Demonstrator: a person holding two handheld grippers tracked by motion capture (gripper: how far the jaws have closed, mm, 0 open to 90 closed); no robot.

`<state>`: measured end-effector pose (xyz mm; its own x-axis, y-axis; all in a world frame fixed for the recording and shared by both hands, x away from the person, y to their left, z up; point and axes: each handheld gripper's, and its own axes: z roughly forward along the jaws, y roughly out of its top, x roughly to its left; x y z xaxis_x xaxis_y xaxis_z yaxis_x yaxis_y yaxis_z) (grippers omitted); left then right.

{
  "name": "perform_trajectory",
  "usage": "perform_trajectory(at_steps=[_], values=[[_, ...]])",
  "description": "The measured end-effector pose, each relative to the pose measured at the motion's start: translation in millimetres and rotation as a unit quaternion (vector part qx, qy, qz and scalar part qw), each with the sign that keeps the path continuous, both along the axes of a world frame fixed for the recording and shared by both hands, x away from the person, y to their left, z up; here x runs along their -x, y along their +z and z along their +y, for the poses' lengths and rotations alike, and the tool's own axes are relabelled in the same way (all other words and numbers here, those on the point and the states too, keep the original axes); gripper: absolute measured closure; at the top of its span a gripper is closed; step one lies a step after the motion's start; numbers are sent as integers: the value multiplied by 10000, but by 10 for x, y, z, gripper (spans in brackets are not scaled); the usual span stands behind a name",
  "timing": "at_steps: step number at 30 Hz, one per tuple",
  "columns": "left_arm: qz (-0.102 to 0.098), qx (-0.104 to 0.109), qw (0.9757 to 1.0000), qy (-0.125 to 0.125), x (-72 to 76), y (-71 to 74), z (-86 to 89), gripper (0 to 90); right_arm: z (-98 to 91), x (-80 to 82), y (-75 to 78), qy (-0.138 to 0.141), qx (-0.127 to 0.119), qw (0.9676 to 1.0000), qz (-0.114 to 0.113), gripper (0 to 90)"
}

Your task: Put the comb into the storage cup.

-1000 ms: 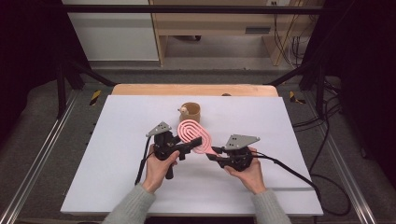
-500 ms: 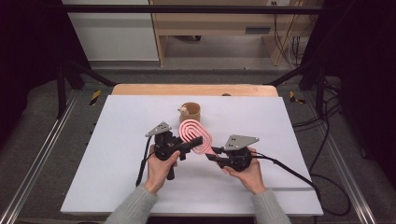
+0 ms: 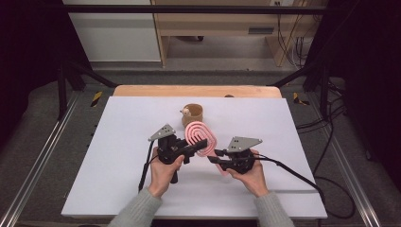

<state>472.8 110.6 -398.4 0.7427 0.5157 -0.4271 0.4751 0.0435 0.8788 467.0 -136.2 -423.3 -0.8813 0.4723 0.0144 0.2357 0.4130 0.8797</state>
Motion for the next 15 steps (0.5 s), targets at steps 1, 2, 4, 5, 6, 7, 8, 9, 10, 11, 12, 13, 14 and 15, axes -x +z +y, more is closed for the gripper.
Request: perform_trajectory(at_steps=[1,2,4,5,6,7,8,9,10,11,12,13,14,15], values=[[2,-10,10000,-4,2,5,-2,624,-1,0,0,4,0,10000,5,708],[3,-12,10000,-3,5,9,-2,625,-1,0,0,7,-3,10000,5,708],[3,16,10000,4,10,14,-1,625,-2,0,2,19,-26,10000,7,707],[-8,22,10000,5,13,16,-2,625,-2,2,4,18,-39,10000,11,707],[-14,23,10000,5,16,17,-2,625,-3,3,6,19,-48,10000,13,707],[-20,26,10000,3,17,19,-2,625,-4,4,8,20,-50,10000,8,706],[-13,31,10000,4,17,22,0,626,-5,5,9,20,-55,10000,4,705],[-20,42,10000,16,19,25,1,626,-6,5,10,23,-63,10000,-3,705],[-30,50,10000,12,21,28,2,626,-6,6,12,20,-79,10000,-14,704],[-30,50,10000,12,23,34,3,626,-8,6,14,21,-91,10000,-23,703],[-30,53,10000,6,23,38,3,626,-9,6,16,25,-104,9999,-30,702],[-42,44,10000,1,22,44,2,626,-10,7,18,27,-117,9999,-31,702],[-46,34,10000,8,22,49,2,626,-11,8,20,25,-119,9999,-39,700],[-52,24,10000,24,22,56,1,627,-13,8,22,17,-117,9999,-47,694]])
